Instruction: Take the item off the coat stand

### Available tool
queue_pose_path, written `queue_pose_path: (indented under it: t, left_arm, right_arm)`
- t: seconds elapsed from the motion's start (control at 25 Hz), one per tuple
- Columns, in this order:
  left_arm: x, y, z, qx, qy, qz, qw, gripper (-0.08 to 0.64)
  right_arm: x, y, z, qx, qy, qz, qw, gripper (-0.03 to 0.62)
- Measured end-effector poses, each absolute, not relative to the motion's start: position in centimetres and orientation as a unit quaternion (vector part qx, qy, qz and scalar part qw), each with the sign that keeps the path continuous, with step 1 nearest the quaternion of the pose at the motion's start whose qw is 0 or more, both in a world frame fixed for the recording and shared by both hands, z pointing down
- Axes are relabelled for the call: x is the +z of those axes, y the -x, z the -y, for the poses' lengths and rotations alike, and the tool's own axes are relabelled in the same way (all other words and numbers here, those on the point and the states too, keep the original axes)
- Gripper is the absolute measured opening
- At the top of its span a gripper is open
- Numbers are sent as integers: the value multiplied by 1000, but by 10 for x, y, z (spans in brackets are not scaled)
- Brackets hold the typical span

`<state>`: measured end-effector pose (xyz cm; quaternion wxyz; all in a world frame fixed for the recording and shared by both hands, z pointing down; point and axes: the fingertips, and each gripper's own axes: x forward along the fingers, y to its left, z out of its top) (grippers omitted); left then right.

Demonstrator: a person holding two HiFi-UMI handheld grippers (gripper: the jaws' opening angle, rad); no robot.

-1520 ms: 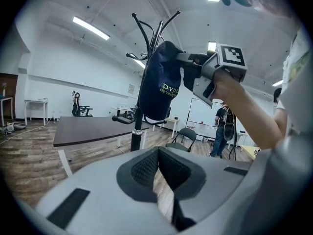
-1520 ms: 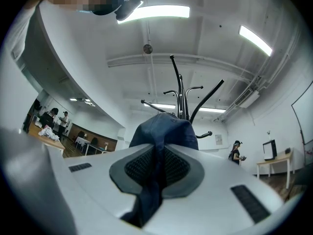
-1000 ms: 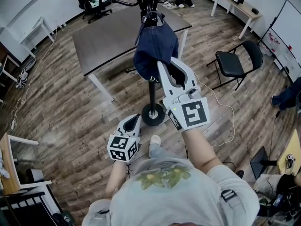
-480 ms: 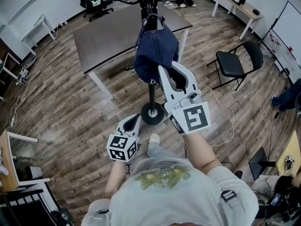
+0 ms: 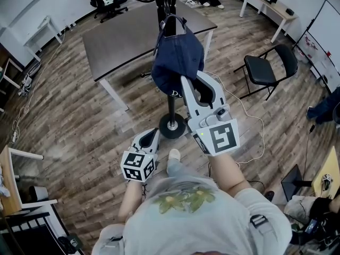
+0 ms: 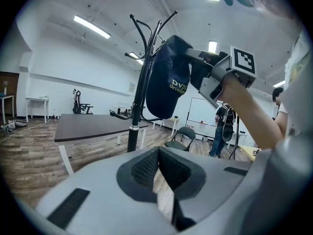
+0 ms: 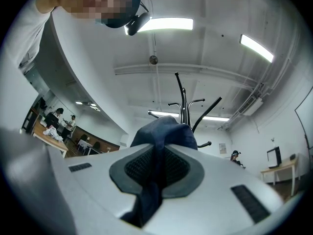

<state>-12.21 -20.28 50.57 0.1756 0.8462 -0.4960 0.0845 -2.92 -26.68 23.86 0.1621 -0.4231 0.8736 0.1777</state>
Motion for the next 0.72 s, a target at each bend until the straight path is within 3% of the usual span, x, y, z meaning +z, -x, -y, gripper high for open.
queue_pose_path:
  t: [0.72]
  left_arm:
    - [506,119,193,89,-848,493,175,15]
  right_arm:
    - [286,23,263,147,430,-884,112,44]
